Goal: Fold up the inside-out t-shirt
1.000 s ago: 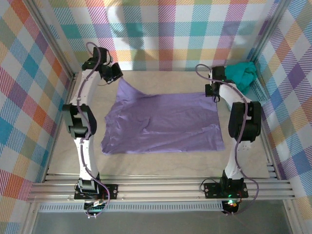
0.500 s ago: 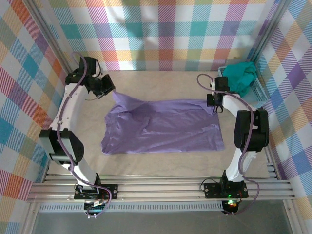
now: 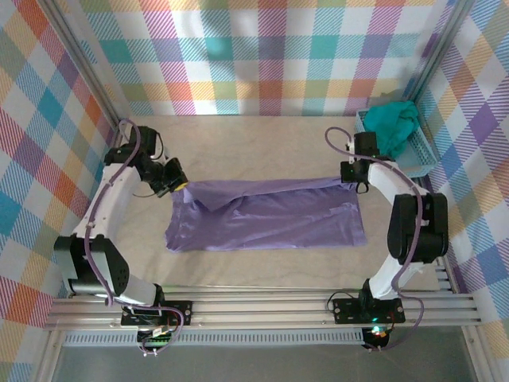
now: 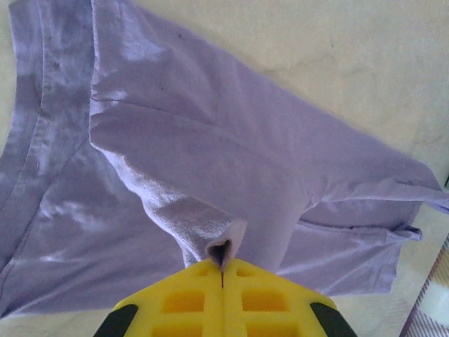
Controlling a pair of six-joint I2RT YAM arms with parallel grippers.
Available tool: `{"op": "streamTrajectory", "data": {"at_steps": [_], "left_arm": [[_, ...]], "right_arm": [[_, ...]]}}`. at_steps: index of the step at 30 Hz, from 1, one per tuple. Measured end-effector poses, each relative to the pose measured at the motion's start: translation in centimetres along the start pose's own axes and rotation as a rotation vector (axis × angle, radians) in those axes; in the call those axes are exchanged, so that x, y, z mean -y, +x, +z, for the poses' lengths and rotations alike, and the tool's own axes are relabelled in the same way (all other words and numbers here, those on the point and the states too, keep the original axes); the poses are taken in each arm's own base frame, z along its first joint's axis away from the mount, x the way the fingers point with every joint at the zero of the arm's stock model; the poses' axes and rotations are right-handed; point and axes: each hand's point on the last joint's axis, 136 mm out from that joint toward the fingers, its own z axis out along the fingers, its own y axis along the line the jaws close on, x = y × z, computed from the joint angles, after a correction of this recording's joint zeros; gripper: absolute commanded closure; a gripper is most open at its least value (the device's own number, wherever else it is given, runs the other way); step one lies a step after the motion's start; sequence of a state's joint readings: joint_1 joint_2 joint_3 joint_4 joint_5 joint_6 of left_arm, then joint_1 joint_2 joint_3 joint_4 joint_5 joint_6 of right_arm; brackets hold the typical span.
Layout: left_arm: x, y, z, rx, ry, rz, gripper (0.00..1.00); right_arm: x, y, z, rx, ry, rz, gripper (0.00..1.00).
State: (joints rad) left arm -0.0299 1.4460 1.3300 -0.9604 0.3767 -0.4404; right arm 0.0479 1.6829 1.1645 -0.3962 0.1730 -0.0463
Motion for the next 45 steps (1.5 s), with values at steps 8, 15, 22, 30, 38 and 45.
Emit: {"op": "streamTrajectory", "data": {"at_steps": [8,15,22,30,38,45], "left_arm": [[-1.8,2.6,0.5,-0.044,-0.011,-0.013,1.00],[-3.6,5.1,1.3,-0.085,-0.026,-0.023,1.00],[-5.7,7.1,3.6,-0.141,-0.045,-0.051,1.00],[-4.3,6.1,3.8,-0.108,0.024,-0.043,1.00],[-3.6,5.8,3.8,-0.103,0.057,-0.041,1.00],[-3.5,5.9,3.7,-0.104,0.065,-0.035,1.00]], "right_arm": [[-0.2,1.1,-2.4,0.003,-0.016,-0.021,0.90],[0.0,6.6,-1.1,-0.131,0.011,0.002,0.73],[-3.0,5.4,-3.7,-0.024,-0.004,-0.062,0.46],[-26.7,6.7,-11.2,0.321,-0.544,-0.575,0.25],[-41.6,13.9,-10.6,0.407,-0.719,-0.845,0.05],[-46.6,12.6,-10.5,0.557,-0.641,-0.854,0.01]]}}
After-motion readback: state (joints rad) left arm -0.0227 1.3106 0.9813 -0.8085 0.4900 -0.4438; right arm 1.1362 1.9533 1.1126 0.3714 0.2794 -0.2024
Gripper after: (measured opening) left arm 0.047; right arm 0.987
